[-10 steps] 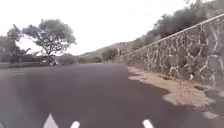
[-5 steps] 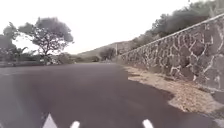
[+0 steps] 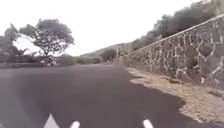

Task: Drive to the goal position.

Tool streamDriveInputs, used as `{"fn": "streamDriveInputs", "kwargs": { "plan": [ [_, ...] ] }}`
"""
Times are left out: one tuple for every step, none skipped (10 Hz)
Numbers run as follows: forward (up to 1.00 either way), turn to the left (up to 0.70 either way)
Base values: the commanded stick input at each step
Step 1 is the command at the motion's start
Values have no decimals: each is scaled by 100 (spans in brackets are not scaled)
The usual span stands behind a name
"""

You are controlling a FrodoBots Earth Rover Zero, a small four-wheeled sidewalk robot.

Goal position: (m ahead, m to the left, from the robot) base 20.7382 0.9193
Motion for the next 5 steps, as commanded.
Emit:
{"fn": "streamDriveInputs", "kwargs": {
  "plan": [
    [50, 0],
    [50, 0],
    [50, 0],
    [50, 0],
    [50, 0]
  ]
}}
